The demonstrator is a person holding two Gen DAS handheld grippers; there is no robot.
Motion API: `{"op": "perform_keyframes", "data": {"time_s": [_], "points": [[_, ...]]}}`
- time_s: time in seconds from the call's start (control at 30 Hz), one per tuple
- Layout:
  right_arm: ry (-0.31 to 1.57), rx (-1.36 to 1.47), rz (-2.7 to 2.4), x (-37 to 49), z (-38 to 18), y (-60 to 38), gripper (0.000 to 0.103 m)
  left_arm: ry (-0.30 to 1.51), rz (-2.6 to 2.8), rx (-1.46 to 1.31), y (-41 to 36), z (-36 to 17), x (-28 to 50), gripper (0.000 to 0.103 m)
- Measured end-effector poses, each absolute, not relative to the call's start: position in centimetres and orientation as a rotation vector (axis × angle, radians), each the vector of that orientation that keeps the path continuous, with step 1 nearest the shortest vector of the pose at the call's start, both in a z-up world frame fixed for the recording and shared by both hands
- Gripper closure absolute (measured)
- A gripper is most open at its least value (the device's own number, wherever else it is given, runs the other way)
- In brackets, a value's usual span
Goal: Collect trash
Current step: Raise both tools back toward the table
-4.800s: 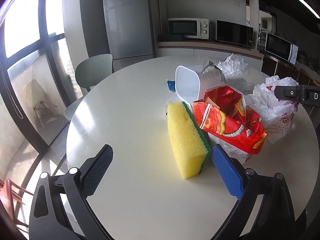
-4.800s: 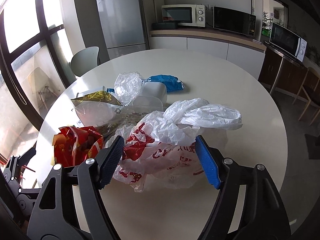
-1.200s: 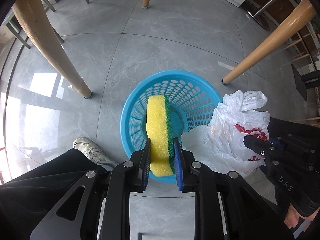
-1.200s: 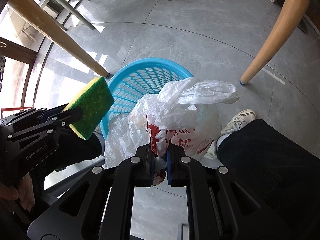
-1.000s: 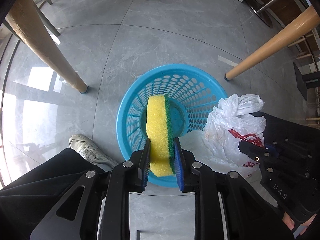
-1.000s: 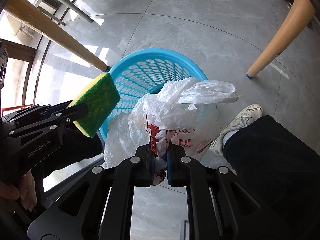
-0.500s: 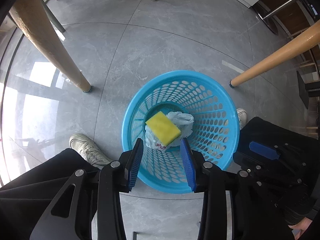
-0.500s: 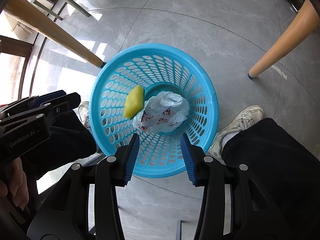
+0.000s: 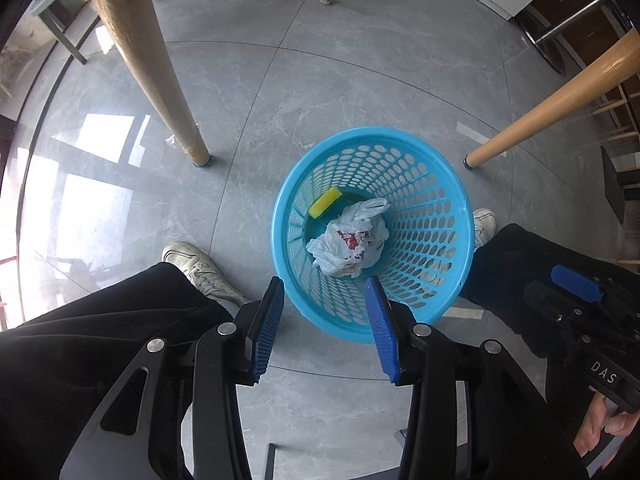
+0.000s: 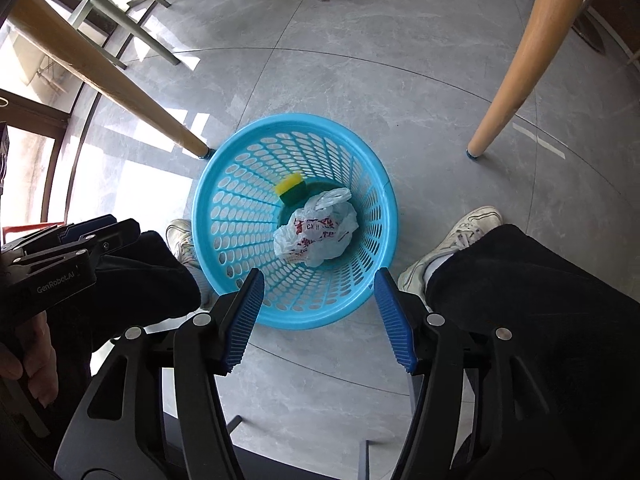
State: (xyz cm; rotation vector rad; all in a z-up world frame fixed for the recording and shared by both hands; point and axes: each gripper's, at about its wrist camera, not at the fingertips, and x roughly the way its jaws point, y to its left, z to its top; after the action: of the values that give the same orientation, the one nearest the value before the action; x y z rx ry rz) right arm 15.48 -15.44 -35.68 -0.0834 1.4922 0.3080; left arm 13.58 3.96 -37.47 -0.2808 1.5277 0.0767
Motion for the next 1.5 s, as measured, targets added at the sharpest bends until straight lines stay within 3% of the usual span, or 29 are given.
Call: {"op": "perform_keyframes", "data": {"time_s": [0.2, 0.53, 1.27, 1.4, 1.5], "points": [[1.39, -0.073, 0.306, 13.5, -31.0, -16.7, 0.038, 1.466, 0.065, -0.296, 3.6, -33.7, 11.2, 0.051], [1.245, -0.047, 0.332, 10.0, -24.5, -19.2, 0.026, 1.331, 0.072, -0.28, 3.7, -27.9, 6.5, 0.048], [0.818, -0.052, 0.346, 5.4, -6.4, -24.2, 0.021, 0.896, 0.064, -0.127, 3.3, -10.0, 1.0, 0.043], [0.737, -0.068, 0.367, 5.7, -3.3, -24.0, 0.018, 0.824, 0.063, -0.098, 2.7, -7.1, 1.2, 0.034], [0.697, -0.087, 0.38, 6.8, -1.3, -23.8, 0.018, 0.783, 0.06, -0.074, 2.2, -5.4, 2.3, 0.033]]}}
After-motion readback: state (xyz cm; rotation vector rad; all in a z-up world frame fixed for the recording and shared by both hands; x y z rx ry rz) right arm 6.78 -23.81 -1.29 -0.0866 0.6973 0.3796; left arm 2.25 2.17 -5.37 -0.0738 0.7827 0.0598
